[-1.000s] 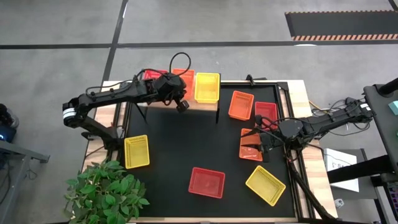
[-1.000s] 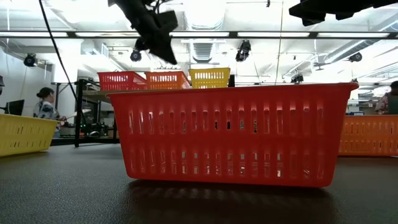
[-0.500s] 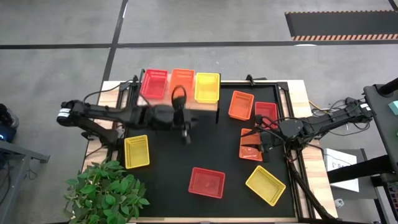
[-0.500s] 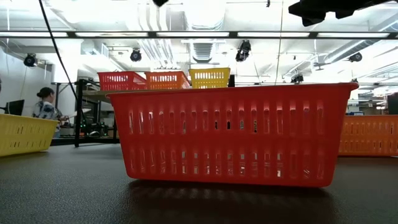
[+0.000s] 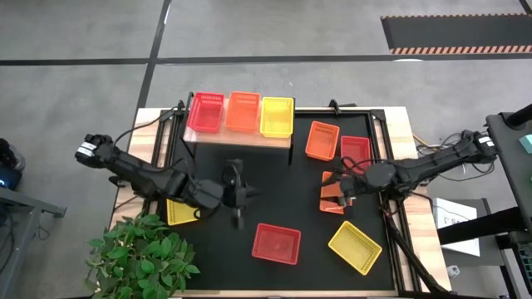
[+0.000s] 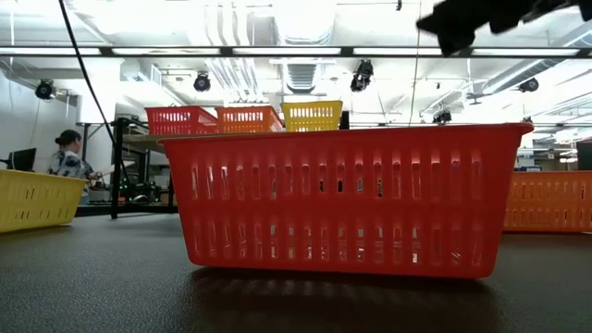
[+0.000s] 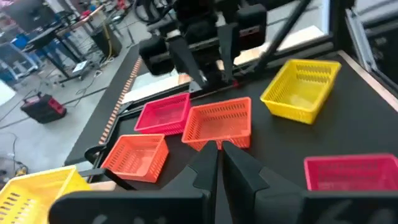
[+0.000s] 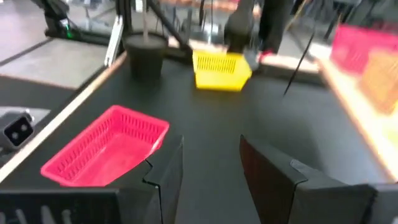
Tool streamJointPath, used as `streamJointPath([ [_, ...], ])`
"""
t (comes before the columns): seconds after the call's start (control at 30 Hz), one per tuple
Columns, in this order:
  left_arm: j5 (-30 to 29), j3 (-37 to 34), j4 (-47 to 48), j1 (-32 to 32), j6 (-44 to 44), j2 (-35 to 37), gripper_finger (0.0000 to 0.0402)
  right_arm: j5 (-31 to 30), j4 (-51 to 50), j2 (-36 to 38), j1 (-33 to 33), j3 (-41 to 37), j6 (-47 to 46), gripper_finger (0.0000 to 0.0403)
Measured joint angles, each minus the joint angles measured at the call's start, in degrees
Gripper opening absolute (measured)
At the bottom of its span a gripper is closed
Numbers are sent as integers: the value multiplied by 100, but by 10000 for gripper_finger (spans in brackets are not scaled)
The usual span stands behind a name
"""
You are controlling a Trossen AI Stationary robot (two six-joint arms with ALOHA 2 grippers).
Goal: Stack baskets on shelf by color
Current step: Stack the top orange bin on the other orange bin on the shelf
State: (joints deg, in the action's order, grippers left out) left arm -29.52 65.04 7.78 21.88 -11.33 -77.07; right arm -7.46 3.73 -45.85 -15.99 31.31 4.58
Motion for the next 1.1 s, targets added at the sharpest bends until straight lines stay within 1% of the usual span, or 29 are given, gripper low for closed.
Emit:
streamJointPath([
  [0.17, 51, -271, -8, 111, -238, 1, 6, -1, -7, -609, 2, 1, -758, 150],
  [0.23, 54, -347, -4, 119, -256, 11, 6, -5, -200, -756, 4, 33, -1045, 150],
  [0.3, 61, -383, -6, 117, -256, 34, 6, -92, -636, -862, 24, 192, -1312, 150],
  [0.47, 66, -575, -52, 117, -284, 241, 6, -873, -2309, -992, 171, 581, -1740, 150],
  [0.53, 68, -746, -172, 115, -296, 399, 6, -1048, -2858, -982, 326, 685, -1753, 150],
  [0.67, 70, -1118, -646, 115, -387, 696, 6, -1063, -3340, -931, 904, 769, -1566, 150],
  [0.77, 70, -1454, -1094, 112, -549, 980, 6, -1061, -3347, -961, 1428, 768, -1016, 151],
  [0.87, 68, -1735, -1270, 110, -606, 1286, 6, -997, -3347, -1063, 1944, 757, -461, 151],
  [1.03, 25, -2097, -1550, 108, -616, 1769, 6, -287, -3264, -1289, 2745, 754, -5, 151],
  [1.1, -15, -2227, -1710, 108, -644, 1930, 6, -149, -3160, -1438, 2974, 752, 108, 150],
])
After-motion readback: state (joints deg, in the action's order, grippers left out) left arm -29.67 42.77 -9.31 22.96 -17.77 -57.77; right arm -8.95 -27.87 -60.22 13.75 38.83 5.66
